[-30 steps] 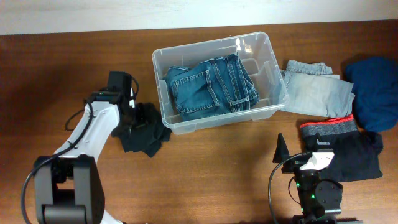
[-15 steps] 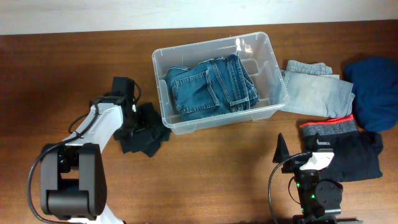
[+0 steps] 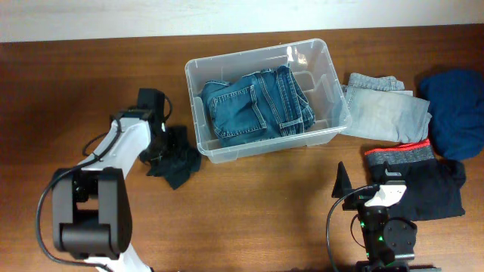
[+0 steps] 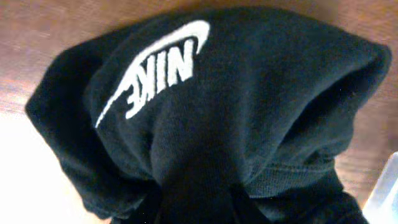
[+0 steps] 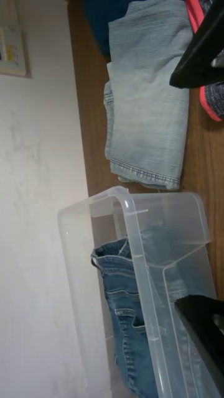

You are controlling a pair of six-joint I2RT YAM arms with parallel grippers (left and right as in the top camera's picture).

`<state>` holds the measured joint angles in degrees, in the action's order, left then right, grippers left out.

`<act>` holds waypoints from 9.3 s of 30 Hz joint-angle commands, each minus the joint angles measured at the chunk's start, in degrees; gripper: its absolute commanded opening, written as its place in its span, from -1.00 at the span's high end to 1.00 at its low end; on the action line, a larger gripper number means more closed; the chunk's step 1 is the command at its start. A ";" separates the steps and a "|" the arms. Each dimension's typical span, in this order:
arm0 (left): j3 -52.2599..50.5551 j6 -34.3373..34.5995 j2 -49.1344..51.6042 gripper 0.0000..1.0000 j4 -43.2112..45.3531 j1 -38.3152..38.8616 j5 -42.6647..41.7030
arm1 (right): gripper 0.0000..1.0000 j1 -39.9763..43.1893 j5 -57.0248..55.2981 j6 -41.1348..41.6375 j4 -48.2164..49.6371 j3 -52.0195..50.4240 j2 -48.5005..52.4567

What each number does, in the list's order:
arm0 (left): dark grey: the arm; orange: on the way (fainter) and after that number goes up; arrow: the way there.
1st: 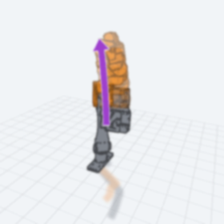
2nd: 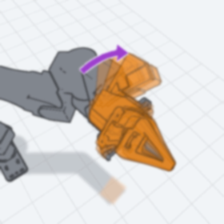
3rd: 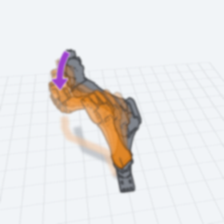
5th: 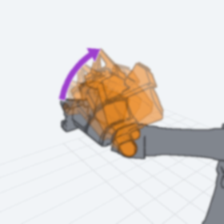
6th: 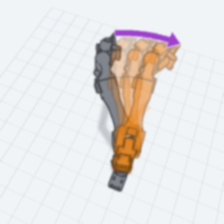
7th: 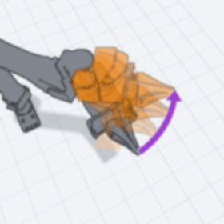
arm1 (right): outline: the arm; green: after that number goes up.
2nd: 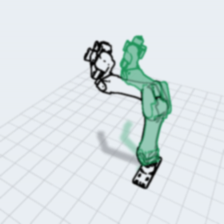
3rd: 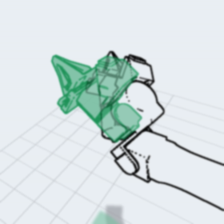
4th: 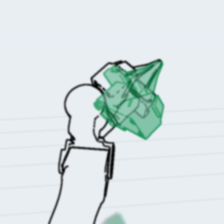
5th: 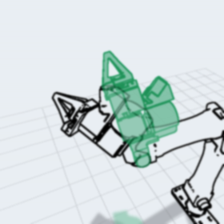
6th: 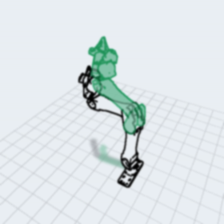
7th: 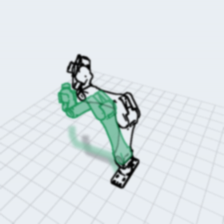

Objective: Pack container
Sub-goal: 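Lift the black Nike shirt with the left gripper over the bin, then lower the shirt onto the jeans in the bin and release, then raise the left gripper out of the bin to the upper left, then move the right gripper down onto the black red-trimmed shorts and grasp, then lift the black shorts with the right gripper and carry over the bin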

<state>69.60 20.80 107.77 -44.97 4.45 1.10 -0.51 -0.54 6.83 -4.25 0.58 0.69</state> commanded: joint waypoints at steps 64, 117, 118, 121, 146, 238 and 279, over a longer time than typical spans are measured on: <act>46.75 5.29 30.91 -0.42 -6.88 18.38 -0.57 | -0.97 0.24 0.04 -0.44 -0.37 -0.26 -0.44; 62.38 5.33 23.26 0.99 -20.74 18.73 3.30 | -0.97 0.24 0.04 -0.44 -0.39 -0.26 -0.44; 62.40 5.33 21.29 0.98 -21.46 18.49 5.35 | -0.97 0.24 0.04 -0.42 -0.39 -0.26 -0.44; 62.40 5.35 17.07 0.89 -23.80 17.51 12.61 | -0.97 0.24 0.04 -0.42 -0.39 -0.26 -0.44; 62.34 5.33 14.14 -0.99 -35.26 -13.07 21.81 | -0.96 0.24 0.04 -0.44 -0.39 -0.26 -0.44; 62.34 5.33 14.14 -0.99 -35.26 -13.73 21.81 | -0.97 37.66 -2.12 15.87 -53.24 63.12 104.32; 62.34 5.33 14.14 -0.99 -35.26 -13.73 21.81 | 0.92 37.66 -1.31 15.98 -39.04 49.05 104.63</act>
<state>131.90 26.15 121.71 -80.20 -9.08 22.57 36.82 -4.38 23.51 -43.75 53.74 99.18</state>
